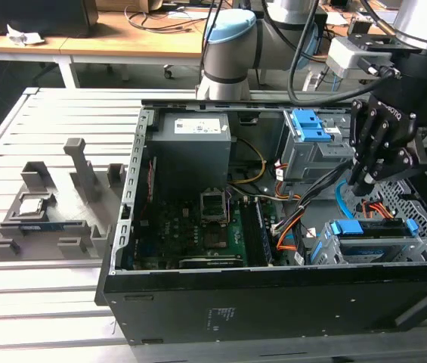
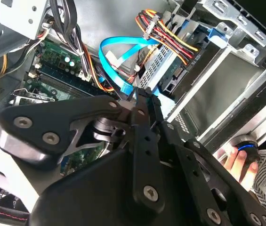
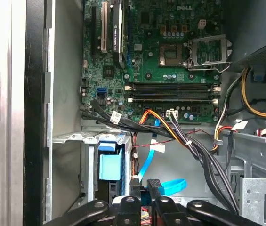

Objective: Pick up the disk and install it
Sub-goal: 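Insert the second disk wire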

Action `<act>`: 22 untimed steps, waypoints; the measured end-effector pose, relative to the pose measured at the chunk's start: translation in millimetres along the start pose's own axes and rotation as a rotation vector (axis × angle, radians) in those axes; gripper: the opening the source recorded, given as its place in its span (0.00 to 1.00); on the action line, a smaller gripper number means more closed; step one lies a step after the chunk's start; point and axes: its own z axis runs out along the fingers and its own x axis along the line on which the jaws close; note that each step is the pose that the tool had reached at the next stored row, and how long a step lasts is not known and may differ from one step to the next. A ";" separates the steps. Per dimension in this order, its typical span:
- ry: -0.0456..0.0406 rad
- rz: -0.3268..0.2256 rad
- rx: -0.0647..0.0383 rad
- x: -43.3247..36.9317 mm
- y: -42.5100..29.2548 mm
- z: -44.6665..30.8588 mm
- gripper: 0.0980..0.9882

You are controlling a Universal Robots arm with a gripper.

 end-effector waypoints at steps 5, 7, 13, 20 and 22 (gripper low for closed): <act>-0.0001 0.000 0.000 1.5 0.1 0.2 0.07; 0.0008 0.000 0.000 14.5 0.2 1.9 0.07; 0.0018 -0.002 0.000 23.5 -19.7 16.3 0.07; -0.0007 -0.012 0.001 28.1 -25.8 26.8 0.07; -0.0094 -0.013 0.001 28.9 -26.0 30.4 0.07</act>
